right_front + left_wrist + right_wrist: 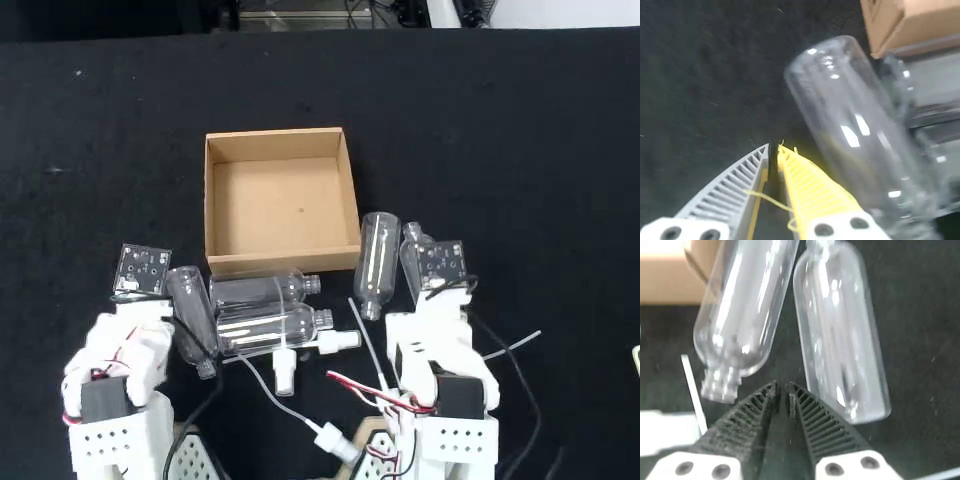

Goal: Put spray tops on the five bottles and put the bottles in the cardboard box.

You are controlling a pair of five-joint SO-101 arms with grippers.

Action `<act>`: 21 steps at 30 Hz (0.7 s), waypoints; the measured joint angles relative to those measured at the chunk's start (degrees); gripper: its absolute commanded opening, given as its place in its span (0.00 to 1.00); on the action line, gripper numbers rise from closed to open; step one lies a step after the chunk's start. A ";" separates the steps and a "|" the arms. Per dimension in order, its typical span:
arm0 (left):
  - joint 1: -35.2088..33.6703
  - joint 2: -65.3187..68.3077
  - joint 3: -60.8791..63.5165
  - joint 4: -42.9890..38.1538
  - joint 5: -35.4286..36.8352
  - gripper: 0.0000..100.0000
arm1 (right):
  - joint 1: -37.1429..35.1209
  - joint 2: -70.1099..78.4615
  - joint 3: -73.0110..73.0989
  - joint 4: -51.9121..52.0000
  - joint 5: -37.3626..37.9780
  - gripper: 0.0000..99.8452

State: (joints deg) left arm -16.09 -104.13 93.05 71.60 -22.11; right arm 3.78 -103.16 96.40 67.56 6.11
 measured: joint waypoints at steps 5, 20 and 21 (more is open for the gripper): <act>-6.86 0.26 -2.99 0.00 -10.81 0.03 | 0.00 0.00 -0.26 -6.95 2.20 0.02; -6.86 -0.35 -22.59 0.00 -12.13 0.25 | -0.09 0.00 -25.67 -2.11 21.01 0.02; -6.77 -0.35 -22.59 0.00 -12.13 0.25 | -0.09 0.00 -27.16 -1.41 21.01 0.02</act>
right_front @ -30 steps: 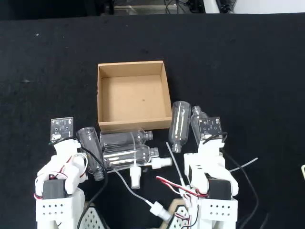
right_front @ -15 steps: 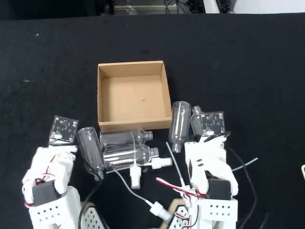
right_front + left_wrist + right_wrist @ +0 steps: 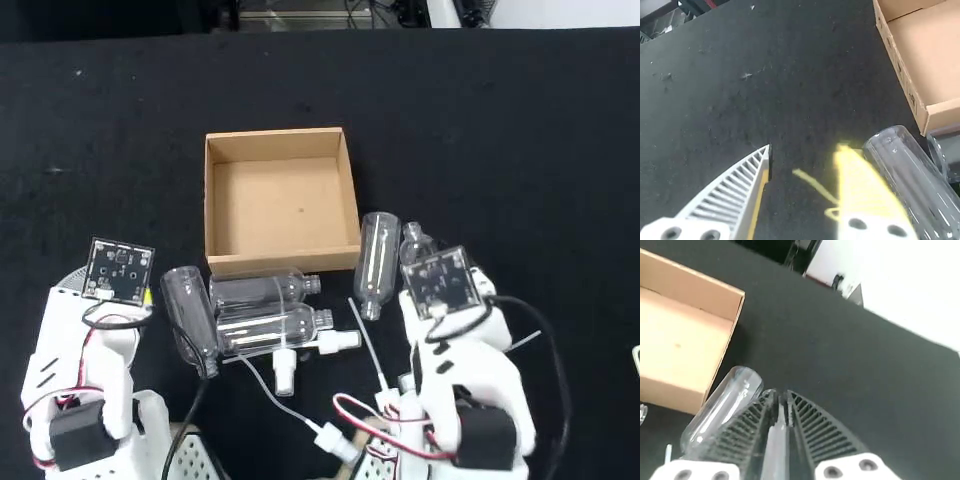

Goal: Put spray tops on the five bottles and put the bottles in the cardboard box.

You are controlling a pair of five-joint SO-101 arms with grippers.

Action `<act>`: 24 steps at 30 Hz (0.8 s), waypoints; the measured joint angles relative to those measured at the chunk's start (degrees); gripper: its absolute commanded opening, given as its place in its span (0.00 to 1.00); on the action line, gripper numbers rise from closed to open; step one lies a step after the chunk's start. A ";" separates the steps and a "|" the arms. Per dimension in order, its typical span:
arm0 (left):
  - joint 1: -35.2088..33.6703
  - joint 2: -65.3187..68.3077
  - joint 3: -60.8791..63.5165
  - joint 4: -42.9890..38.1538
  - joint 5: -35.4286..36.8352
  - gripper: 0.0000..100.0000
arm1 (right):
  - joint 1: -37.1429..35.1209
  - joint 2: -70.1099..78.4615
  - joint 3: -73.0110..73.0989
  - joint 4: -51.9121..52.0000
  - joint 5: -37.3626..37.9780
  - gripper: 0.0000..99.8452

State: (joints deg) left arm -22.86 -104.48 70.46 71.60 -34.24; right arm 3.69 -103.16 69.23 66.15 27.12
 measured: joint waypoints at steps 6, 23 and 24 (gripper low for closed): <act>0.70 0.00 -0.09 3.16 -13.19 0.25 | -0.09 0.62 -9.14 3.52 0.00 0.02; 0.97 20.31 -3.43 -1.41 -19.96 0.26 | 0.09 41.41 -24.26 15.38 0.00 0.02; 1.32 23.12 -5.36 -1.41 -20.75 0.26 | 0.00 42.46 -22.51 15.21 0.00 0.02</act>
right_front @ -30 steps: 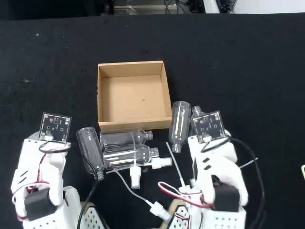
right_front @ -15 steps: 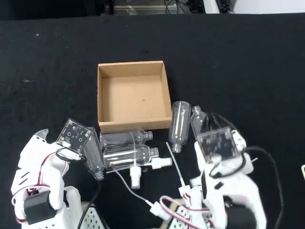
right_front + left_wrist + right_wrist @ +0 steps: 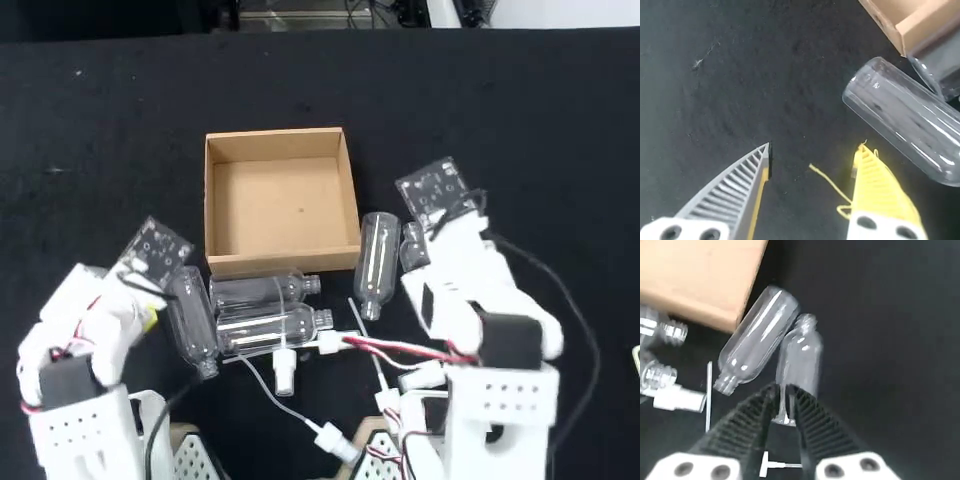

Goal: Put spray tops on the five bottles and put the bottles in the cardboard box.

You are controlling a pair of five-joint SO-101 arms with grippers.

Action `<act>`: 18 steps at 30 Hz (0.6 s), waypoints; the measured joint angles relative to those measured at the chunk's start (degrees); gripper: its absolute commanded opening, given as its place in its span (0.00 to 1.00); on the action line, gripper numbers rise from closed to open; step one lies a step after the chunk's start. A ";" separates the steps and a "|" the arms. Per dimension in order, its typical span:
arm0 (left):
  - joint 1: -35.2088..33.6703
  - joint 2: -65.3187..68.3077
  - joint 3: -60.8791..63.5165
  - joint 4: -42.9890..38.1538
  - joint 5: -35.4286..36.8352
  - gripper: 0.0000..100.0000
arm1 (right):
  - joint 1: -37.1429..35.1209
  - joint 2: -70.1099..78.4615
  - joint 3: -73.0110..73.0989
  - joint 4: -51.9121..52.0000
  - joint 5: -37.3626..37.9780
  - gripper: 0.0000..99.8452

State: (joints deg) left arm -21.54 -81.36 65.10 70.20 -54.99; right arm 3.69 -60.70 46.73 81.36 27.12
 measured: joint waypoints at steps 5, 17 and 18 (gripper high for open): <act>3.43 15.03 -9.49 2.81 -10.11 0.26 | 0.09 0.88 10.37 -4.66 0.00 0.02; 8.53 46.33 -18.46 -16.26 12.31 0.26 | 0.00 0.88 23.21 -15.47 0.00 0.02; 8.62 48.26 -18.46 -17.14 14.33 0.26 | 0.00 0.88 24.09 -16.35 -0.09 0.02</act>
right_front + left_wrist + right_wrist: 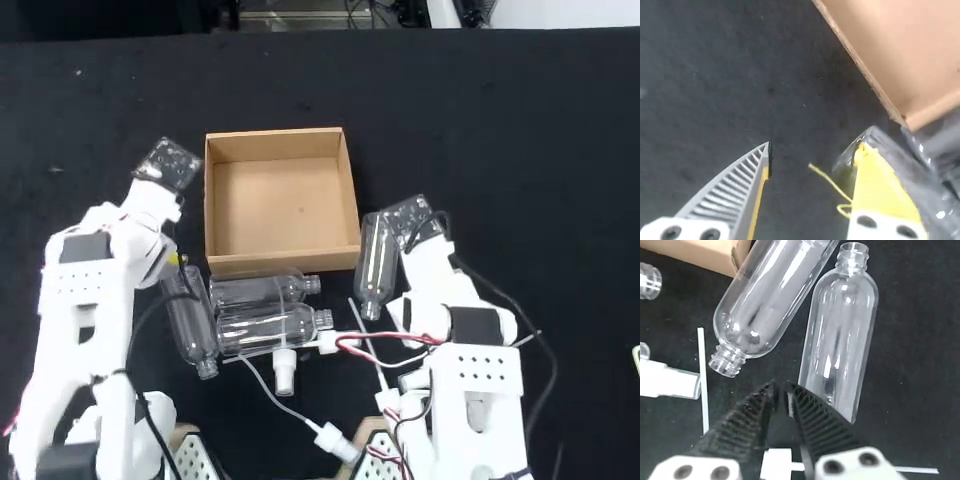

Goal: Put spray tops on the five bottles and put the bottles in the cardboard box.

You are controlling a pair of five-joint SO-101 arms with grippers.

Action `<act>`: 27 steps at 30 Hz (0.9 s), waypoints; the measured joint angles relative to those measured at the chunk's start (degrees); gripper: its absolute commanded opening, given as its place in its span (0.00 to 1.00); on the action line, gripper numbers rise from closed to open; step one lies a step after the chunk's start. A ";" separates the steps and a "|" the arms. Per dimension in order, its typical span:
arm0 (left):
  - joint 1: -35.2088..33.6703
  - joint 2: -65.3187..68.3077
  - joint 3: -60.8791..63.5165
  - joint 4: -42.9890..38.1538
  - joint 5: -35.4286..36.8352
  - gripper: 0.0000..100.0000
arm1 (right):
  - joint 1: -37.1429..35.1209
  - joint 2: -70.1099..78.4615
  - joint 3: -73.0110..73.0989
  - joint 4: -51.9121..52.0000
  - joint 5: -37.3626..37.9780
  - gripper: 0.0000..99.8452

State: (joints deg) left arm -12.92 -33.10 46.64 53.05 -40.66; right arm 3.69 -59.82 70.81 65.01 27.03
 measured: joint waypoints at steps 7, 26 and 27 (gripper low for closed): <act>0.00 5.27 -2.64 2.02 8.35 0.26 | 0.00 0.00 5.71 -6.77 -2.64 0.02; 2.46 5.71 -7.38 13.45 19.78 0.26 | 0.00 0.00 6.24 -7.30 -2.81 0.02; 2.46 5.71 -6.68 13.36 19.78 0.26 | 0.00 0.00 6.24 -7.30 -2.81 0.02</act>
State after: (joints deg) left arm -10.46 -27.38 39.96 66.42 -20.88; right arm 3.69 -59.82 77.05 57.71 24.22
